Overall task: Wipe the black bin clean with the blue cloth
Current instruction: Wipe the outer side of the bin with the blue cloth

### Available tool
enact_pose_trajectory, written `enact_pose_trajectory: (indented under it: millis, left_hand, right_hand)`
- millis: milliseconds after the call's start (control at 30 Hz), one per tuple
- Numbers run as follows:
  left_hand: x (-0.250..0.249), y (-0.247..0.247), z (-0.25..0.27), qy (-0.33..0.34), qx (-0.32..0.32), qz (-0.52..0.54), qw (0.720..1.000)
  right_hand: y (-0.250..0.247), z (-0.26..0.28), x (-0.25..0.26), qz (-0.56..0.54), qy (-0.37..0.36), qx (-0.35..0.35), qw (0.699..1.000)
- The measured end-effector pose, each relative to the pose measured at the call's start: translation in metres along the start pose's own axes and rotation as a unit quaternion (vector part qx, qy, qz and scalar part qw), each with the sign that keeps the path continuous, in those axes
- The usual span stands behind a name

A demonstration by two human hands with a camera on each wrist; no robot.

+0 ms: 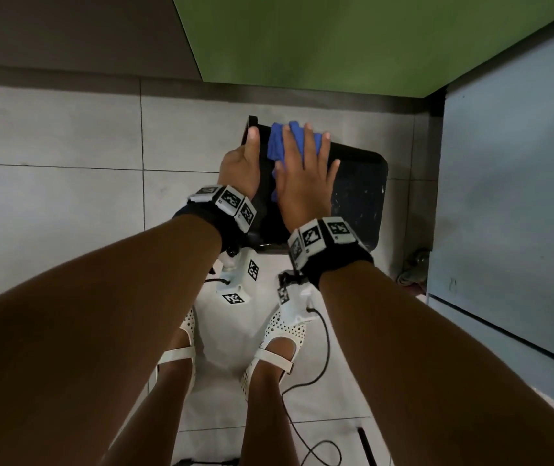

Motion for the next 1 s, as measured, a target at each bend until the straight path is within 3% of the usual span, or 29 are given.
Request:
enact_pose_trajectory:
  millis: [233,367,500,667,767,867,1000]
  left_hand:
    - [0.005,0.005,-0.004,-0.005,-0.034,0.045,0.998]
    - [0.007,0.005,-0.003,-0.001,-0.034,0.056,0.998]
    - [0.007,0.005,-0.005,0.002,-0.027,0.054,0.998]
    - [0.006,0.003,-0.008,-0.001,-0.03,0.049,0.998]
    - [0.004,0.002,-0.008,0.016,-0.028,0.033,0.999]
    - [0.005,0.001,-0.009,0.018,-0.028,0.028,0.999]
    - [0.007,0.001,-0.008,0.007,-0.021,0.05,0.998]
  right_hand:
    - [-0.022,0.004,-0.1,-0.035,0.197,-0.027,0.98]
    - [-0.014,0.029,-0.106,-0.081,0.276,-0.037,0.957]
    - [0.001,0.042,-0.076,-0.034,0.242,-0.04,0.969]
    - [0.023,0.049,-0.005,-0.023,0.05,-0.023,0.998]
    - [0.022,0.038,0.013,-0.005,-0.015,0.001,1.0]
    - [0.009,0.021,-0.013,0.003,0.01,0.002,1.0]
    - [-0.014,0.002,-0.081,-0.018,0.17,-0.043,0.984]
Point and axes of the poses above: each hand's wrist, its own z-axis away from the middle knuckle, its own y-axis out of the palm, x = y × z, the point moved 2 cm from there along -z, towards the middle knuckle, and after that the axes turned 3 degrees about z, right-handed, at the moved point
